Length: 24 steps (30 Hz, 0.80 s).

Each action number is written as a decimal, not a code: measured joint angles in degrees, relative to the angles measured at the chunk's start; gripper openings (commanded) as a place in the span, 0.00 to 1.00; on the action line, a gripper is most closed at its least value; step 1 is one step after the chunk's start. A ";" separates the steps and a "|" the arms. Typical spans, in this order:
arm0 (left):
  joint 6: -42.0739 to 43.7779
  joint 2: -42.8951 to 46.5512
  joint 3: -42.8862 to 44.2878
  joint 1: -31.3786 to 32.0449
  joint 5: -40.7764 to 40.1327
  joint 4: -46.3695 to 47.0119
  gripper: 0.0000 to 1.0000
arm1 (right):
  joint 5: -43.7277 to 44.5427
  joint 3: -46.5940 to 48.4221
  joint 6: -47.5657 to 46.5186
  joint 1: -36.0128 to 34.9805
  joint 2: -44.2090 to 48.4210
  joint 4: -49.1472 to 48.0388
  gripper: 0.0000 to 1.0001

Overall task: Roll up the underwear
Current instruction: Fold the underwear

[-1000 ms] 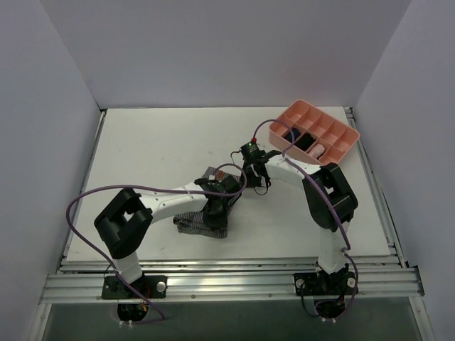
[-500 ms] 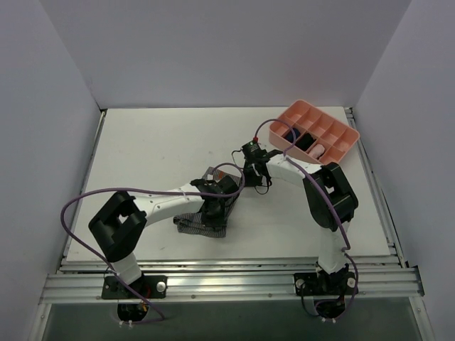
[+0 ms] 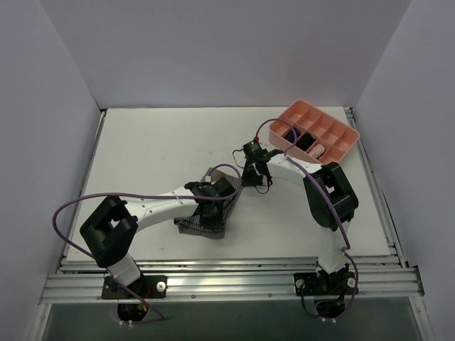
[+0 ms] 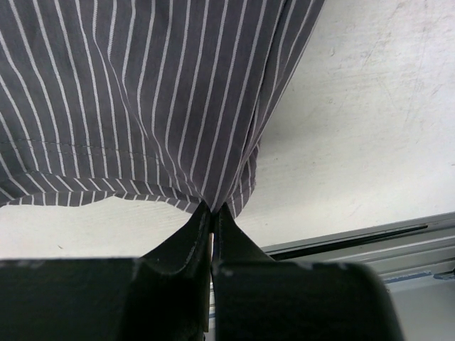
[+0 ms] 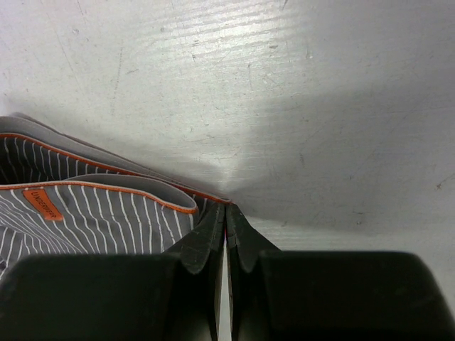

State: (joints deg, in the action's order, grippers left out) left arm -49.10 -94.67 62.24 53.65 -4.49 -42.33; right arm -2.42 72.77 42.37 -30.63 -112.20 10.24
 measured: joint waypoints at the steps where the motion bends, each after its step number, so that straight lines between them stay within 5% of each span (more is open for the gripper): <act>1: 0.00 0.00 -0.37 0.02 0.28 0.22 0.06 | 0.00 0.00 -0.02 0.04 0.00 0.00 0.00; 9: -0.22 0.00 -2.64 0.31 2.71 1.88 0.11 | -0.39 0.00 -0.39 0.63 -0.04 -0.22 0.00; 16: 0.15 0.00 -0.66 0.07 3.26 0.59 0.36 | -0.50 -1.44 -0.26 0.59 0.83 -1.44 0.01; 24: 1.62 3.58 4.68 -4.46 3.32 -3.69 0.40 | 0.98 -1.73 0.07 0.59 3.85 2.25 0.05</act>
State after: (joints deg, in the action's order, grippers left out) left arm -47.48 -91.09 66.92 49.19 -1.17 -46.02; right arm -1.43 71.05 42.44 -30.04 -108.36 12.49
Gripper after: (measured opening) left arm 0.395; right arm 0.045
